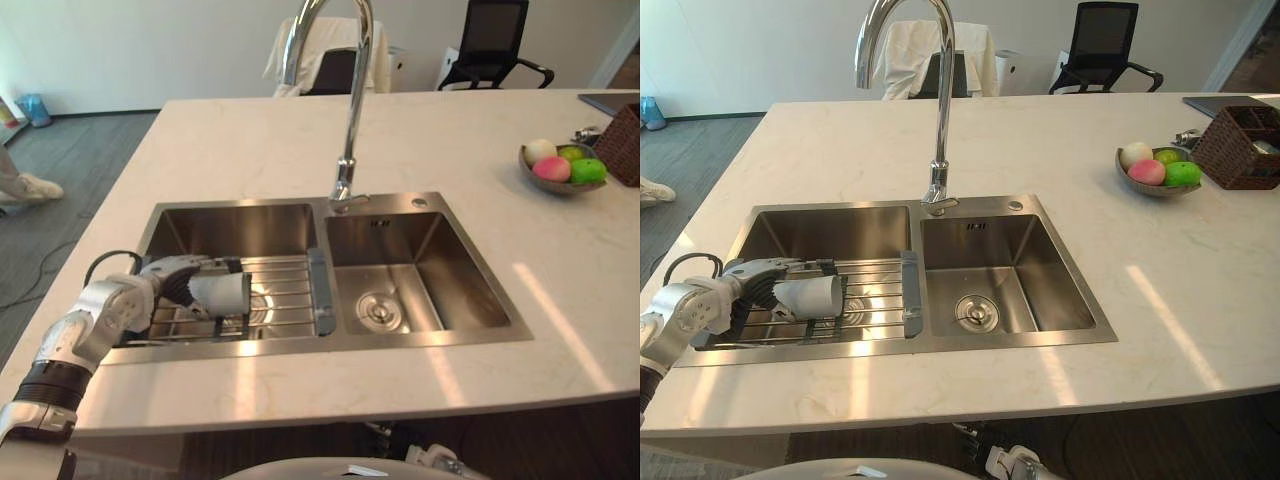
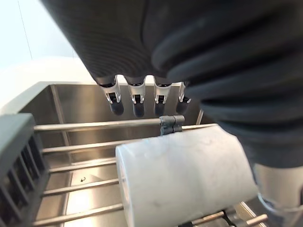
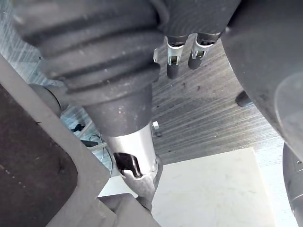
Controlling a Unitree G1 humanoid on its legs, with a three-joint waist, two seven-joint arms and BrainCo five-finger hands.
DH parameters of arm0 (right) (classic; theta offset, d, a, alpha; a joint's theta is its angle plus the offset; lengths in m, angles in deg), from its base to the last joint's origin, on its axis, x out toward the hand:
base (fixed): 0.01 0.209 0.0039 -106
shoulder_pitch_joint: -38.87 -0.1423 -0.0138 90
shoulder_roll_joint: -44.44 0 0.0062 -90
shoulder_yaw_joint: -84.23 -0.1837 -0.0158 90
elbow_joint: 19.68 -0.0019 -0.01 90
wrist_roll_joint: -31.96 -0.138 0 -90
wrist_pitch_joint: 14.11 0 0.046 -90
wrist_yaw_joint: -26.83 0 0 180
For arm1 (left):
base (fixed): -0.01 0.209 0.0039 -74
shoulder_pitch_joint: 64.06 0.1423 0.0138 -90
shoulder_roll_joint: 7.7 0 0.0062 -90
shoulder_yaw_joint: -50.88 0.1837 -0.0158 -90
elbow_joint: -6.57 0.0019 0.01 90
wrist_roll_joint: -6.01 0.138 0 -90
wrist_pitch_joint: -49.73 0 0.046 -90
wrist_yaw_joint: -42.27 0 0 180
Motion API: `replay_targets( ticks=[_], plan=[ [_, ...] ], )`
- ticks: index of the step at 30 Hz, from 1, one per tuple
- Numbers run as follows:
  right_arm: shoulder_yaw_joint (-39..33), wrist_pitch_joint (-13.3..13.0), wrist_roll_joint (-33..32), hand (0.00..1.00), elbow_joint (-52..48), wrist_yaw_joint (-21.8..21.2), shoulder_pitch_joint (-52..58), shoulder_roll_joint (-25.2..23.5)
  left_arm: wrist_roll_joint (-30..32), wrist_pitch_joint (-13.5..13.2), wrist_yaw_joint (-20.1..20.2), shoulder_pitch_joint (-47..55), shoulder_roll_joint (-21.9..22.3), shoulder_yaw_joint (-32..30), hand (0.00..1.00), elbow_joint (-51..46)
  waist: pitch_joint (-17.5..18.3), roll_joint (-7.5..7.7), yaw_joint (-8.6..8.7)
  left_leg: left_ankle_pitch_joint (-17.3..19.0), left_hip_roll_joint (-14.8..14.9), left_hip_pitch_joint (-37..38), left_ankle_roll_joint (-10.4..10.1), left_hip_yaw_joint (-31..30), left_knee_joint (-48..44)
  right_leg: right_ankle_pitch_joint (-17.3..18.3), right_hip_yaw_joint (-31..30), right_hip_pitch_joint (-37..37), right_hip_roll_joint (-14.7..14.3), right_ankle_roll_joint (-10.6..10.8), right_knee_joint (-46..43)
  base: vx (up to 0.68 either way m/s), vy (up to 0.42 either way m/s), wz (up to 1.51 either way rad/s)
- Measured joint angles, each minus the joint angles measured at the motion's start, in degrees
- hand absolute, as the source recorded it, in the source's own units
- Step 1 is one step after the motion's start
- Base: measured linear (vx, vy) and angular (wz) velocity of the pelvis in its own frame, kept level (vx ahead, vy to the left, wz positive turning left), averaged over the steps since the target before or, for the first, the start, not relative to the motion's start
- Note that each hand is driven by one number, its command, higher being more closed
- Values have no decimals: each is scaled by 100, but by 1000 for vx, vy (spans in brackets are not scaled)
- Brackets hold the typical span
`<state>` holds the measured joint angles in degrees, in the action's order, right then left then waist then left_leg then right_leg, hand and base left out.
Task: Walk over to the sink, pick up the cup, carry it to the dishwasher, place the cup inside the dishwasher, then close the dishwasher door
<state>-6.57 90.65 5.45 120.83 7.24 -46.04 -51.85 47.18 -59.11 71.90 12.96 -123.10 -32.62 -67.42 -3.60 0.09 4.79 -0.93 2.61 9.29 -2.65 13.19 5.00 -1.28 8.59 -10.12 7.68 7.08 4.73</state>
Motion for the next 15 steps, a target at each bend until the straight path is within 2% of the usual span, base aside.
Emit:
replay_targets(
  ticks=[6,15],
  plan=[
    [1,-3,27,0,12,-92,0,2,26,103,-114,152,28,9,0,1,-12,31,-10,0,0,7,0,0,0,1,0,-2,1,2,11,0,0,0],
    [15,2,215,0,18,-122,-19,-2,282,396,-877,442,462,21,0,3,-11,35,1,4,7,27,-2,21,0,1,-14,-9,0,2,29,0,0,0]
  ],
)
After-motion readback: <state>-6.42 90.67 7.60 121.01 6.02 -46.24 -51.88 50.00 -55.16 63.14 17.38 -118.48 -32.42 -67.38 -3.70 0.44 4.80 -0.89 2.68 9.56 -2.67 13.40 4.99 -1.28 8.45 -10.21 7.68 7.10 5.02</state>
